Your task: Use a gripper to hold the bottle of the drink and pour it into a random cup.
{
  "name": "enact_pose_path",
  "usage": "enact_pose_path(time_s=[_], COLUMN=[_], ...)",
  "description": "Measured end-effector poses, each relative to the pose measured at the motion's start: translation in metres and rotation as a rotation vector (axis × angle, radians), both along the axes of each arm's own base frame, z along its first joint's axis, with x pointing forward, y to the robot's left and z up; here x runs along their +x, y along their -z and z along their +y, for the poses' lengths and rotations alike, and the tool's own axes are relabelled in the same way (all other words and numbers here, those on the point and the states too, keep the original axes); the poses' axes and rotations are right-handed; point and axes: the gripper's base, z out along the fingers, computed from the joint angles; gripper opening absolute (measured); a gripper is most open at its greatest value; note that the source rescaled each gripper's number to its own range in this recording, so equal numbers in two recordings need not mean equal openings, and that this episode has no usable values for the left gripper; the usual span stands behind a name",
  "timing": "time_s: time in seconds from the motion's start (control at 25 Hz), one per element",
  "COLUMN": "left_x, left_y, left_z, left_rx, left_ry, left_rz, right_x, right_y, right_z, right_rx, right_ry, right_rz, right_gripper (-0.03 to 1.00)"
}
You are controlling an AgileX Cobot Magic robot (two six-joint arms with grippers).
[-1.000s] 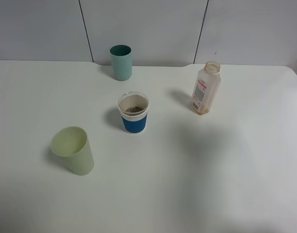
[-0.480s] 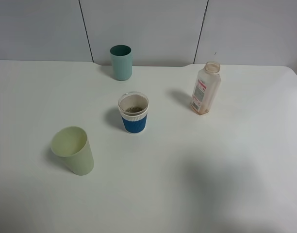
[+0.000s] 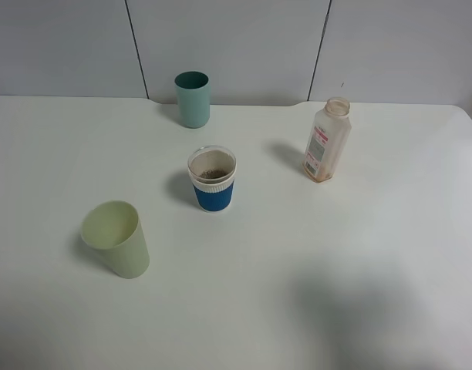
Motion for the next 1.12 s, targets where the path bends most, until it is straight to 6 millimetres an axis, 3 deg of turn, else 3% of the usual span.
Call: enact_pose_path(time_s=[0.12,1.12], left_x=[0.0,0.0], left_y=[0.0,0.0], left_z=[0.0,0.0], left_rx=[0.0,0.0], left_ry=[0.0,0.0], left_rz=[0.0,0.0], right_x=[-0.0009,0.0008], right_y=[0.0076,0.0102], right_z=[0.0002,0.0001], right_rx=[0.005,0.006], right_ry=[-0.002,-0.001], right_rz=[0.068,0.072], right_gripper=[1.0,1.0])
